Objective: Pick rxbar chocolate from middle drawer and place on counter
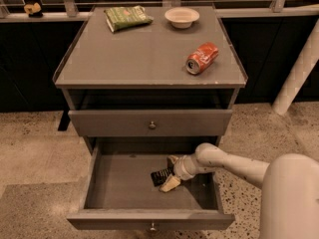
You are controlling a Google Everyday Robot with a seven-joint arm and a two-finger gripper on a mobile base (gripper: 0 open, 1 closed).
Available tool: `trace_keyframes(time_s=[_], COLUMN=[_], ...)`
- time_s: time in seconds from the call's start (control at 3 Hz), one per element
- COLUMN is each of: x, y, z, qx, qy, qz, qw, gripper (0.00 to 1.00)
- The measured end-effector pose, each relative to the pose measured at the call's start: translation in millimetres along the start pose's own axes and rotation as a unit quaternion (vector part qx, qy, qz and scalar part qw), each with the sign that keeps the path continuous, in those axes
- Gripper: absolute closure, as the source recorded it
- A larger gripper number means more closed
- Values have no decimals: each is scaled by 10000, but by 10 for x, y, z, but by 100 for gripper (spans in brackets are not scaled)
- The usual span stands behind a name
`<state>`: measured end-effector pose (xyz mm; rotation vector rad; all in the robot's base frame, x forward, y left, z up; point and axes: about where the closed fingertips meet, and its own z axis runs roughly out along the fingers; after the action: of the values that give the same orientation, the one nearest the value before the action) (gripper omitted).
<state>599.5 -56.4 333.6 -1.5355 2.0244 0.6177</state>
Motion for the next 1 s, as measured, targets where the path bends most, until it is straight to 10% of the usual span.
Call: trace_keyframes(time_s=[0.67, 1.0], x=[0, 0], y=[0, 0], z=[1, 1], qx=[-1, -1], qy=[0, 0], qz=[0, 0], qw=[10000, 10000], gripper=[100, 81])
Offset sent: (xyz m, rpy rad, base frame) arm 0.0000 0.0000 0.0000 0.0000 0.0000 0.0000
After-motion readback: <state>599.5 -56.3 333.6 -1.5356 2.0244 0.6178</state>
